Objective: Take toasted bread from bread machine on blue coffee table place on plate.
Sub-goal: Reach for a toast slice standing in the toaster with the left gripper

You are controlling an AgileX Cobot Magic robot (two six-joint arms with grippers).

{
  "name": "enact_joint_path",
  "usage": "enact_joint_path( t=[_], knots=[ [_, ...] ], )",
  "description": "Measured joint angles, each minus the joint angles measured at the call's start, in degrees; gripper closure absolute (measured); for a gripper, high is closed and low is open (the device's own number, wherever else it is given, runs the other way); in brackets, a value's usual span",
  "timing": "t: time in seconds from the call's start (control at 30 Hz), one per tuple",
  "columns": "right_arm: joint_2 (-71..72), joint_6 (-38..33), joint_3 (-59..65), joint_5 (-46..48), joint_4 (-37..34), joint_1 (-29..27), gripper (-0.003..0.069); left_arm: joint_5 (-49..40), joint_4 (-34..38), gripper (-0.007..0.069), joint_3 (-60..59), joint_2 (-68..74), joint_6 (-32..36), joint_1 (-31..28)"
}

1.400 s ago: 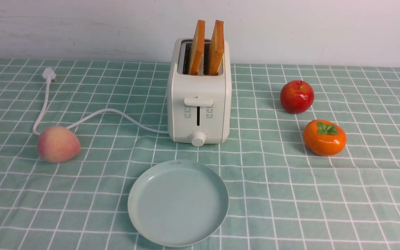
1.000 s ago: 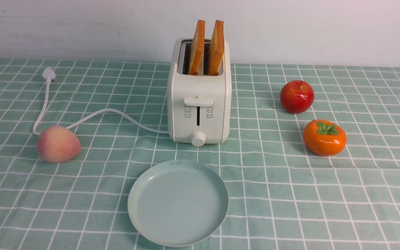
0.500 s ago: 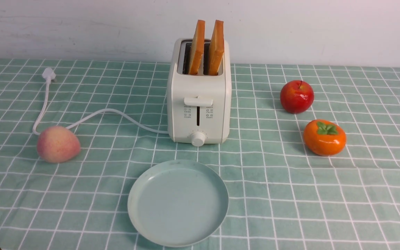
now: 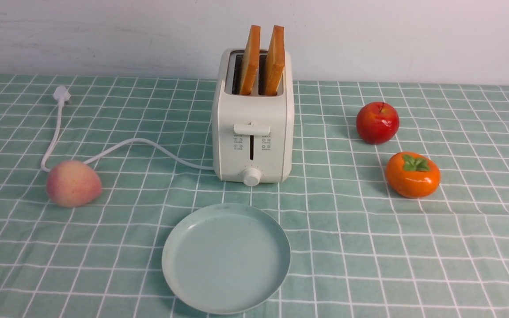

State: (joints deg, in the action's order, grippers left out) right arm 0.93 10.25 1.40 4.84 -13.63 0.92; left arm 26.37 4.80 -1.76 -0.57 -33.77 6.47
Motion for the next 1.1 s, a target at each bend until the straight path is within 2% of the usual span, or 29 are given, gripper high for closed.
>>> enact_joint_path(
  t=[0.03, 0.1, 0.23, 0.4, 0.5, 0.57, 0.63, 0.77, 0.83, 0.93, 1.1],
  knots=[
    [0.0, 0.0, 0.0, -1.6, -1.1, 0.0, 0.0419, 0.9, 0.1, 0.0633, 0.5, 0.0, -0.3, 0.0],
    [0.0, 0.0, 0.0, -3.1, -2.0, 0.0, 0.0419, 0.4, 0.2, 0.0638, 2.2, 0.0, -0.5, 0.0],
    [0.0, 0.0, 0.0, -4.8, -2.2, 0.0, 0.0419, -6.1, 0.3, 0.0638, 9.5, 0.9, -0.7, 0.0],
    [0.0, 2.0, -1.0, -6.1, -3.5, 0.0, 0.0419, -27.4, -1.9, 0.0638, 26.6, 15.1, -0.8, 0.0],
    [-0.6, 3.1, -8.1, 1.4, -3.5, 0.0, 0.0435, -42.7, -3.3, 0.0638, 34.7, 26.0, 0.8, 0.0],
    [-3.7, 3.3, -15.5, 9.9, -3.5, 0.0, 0.0477, -50.8, -3.3, 0.0638, 38.4, 33.1, 3.8, 0.0],
    [-8.4, 2.5, -22.5, 18.9, -3.5, 0.0, 0.0541, -55.0, -2.7, 0.0638, 41.2, 40.3, 7.8, 0.0],
    [-20.7, -2.9, -34.0, 37.4, -3.5, 0.0, 0.0666, -56.9, 2.8, 0.0638, 46.3, 55.3, 17.1, 0.8],
    [-25.0, -5.5, -36.4, 41.6, -3.5, 0.0, 0.0677, -57.2, 6.1, 0.0638, 48.9, 60.5, 21.3, 2.8],
    [-29.5, -8.9, -37.2, 43.5, -3.5, 0.0, 0.0677, -56.6, 12.2, 0.0638, 56.7, 68.9, 28.3, 8.6],
    [-30.1, -10.3, -37.3, 44.0, -3.3, 0.0, 0.0676, -54.3, 14.8, 0.0638, 70.0, 81.3, 32.4, 15.4]
  ],
)
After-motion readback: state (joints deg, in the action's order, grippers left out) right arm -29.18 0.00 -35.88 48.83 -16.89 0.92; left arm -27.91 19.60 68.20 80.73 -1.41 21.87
